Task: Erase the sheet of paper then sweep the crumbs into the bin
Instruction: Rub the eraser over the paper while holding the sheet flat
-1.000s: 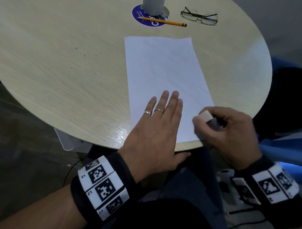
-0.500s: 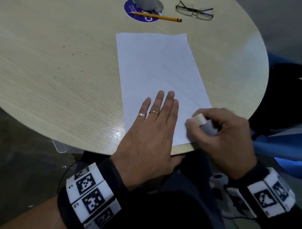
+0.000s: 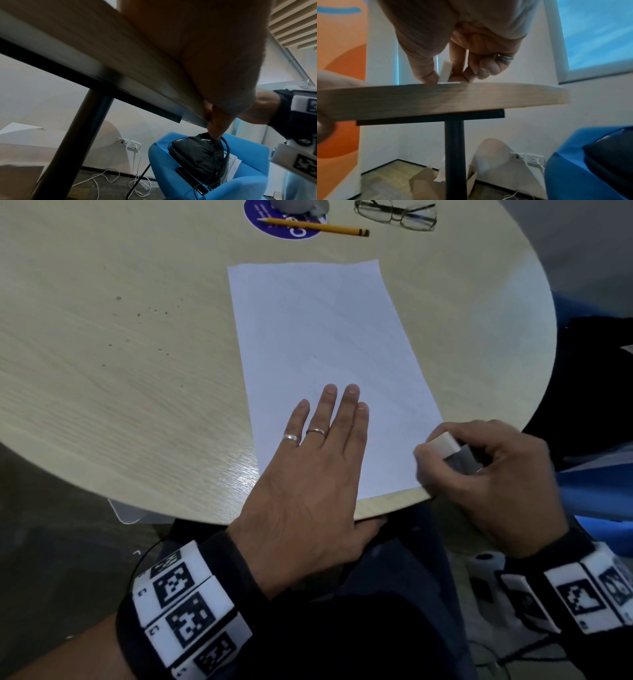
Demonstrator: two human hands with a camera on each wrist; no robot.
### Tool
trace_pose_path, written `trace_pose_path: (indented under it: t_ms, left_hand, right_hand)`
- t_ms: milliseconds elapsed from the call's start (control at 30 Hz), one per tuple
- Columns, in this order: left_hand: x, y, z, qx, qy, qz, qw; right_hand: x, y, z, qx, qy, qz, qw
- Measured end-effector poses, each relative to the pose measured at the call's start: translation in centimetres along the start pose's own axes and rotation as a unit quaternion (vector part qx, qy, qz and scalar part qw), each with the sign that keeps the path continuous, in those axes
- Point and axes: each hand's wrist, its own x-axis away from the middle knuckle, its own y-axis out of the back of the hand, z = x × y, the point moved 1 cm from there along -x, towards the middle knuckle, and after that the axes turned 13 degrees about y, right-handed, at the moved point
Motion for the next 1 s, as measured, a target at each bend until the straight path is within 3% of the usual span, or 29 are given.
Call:
trace_pose_path:
  t_ms: [67,200,333,500,633,733,833,900,1000]
  left_hand:
    - [0.0,-0.1,0.0,0.004,0.002,-0.002,1.0]
    - [0.0,-0.1,0.0,0.01,0.004,-0.002,1.0]
    - [0.1,-0.2,-0.1,0.002,0.001,-0.002,1.0]
    - [0.0,-0.3,0.0,0.013,0.002,-0.003,1.0]
    - [0.0,-0.3,0.0,0.005,-0.001,-0.004,1.0]
    - [0.0,-0.3,-0.1,0.01,0.001,-0.005,1.0]
    - [0.0,-0.4,0.0,0.017,0.002,-0.006,1.0]
    - [0.0,-0.4,0.0,0.013,0.0,-0.008,1.0]
    - [0.1,-0.4,-0.1,0.01,-0.001,-0.01,1.0]
  right_hand:
    - [-0.2,0.4,0.1,0.016,0.007,-0.01,1.0]
    - [0.7,-1.5,2.9,0.023,0.048,0.037,0.998]
    - [0.0,0.9,-0.6,0.028,-0.002,-0.008,1.0]
    - [0.4,-1.4,2.8,0.049,0.047,0.024,0.997]
    - [-0.2,1.3,-0.8,0.045,-0.021,-0.006,0.999]
    - [-0.5,0.5,0.9,0.037,0.007,-0.028,0.999]
    - [-0.2,-2.6,4.2,0.028,0.07,0.025,0.997]
    - [-1.0,-2.3,2.8,0.011,0.047,0.032,0.998]
    - [-1.9,-0.9,1.1,0.061,0.025,-0.011,0.998]
